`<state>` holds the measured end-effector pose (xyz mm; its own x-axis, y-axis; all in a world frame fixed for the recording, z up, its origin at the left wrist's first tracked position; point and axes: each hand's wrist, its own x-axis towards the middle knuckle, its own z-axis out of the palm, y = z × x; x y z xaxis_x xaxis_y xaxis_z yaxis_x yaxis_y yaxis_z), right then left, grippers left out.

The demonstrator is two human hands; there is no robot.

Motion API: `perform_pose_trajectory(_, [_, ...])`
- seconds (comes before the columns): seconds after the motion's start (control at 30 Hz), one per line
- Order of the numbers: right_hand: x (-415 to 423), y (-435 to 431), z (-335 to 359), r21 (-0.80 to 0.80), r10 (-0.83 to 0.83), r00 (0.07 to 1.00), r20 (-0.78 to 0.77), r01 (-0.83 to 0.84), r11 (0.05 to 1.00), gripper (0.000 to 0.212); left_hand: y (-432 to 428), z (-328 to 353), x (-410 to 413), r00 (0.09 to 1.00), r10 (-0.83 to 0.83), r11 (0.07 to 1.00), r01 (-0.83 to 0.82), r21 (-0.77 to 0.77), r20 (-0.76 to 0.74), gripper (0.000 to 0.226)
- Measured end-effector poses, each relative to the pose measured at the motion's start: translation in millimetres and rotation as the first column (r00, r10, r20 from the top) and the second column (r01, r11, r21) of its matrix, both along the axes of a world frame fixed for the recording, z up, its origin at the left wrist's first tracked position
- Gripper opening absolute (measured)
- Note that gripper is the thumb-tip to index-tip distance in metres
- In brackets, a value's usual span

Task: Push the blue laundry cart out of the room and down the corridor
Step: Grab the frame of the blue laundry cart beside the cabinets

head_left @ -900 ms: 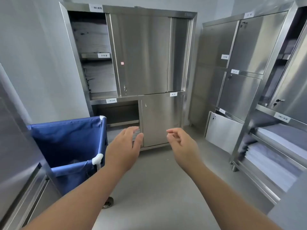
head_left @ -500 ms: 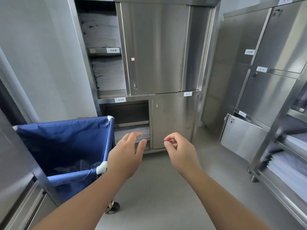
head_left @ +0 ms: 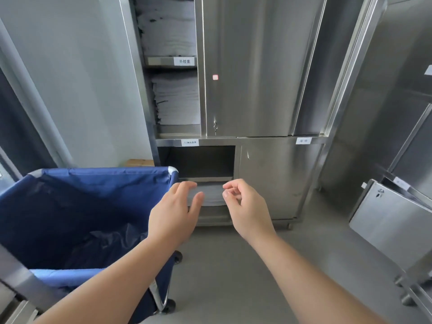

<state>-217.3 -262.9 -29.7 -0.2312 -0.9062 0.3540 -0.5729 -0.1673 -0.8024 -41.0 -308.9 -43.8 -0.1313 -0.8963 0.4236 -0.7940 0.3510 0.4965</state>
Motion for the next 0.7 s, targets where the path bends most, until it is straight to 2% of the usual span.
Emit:
perform_pose_trajectory(0.2, [-35, -92, 1, -0.027, 0.167, 0.986, -0.019, -0.168, 0.985, 0.013, -57, 4, -26, 0.989, 0.148, 0.989, -0.148, -0.023, -0.019, 0.05])
perform_pose_trajectory(0.37, [-54, -159, 10, -0.044, 0.297, 0.955, 0.002, -0.296, 0.954, 0.016, -94, 11, -46, 0.969, 0.245, 0.969, -0.244, -0.046, 0.015, 0.037])
perform_pose_trajectory(0.57, [-36, -234, 13, -0.068, 0.408, 0.912, 0.028, -0.406, 0.911, 0.022, -140, 12, -52, 0.937, 0.348, 0.936, -0.346, -0.07, 0.028, 0.05])
perform_pose_trajectory(0.7, [-14, -277, 7, -0.041, 0.474, 0.88, 0.03, -0.473, 0.88, 0.023, -178, 5, -35, 0.91, 0.414, 0.909, -0.412, -0.061, 0.034, 0.043])
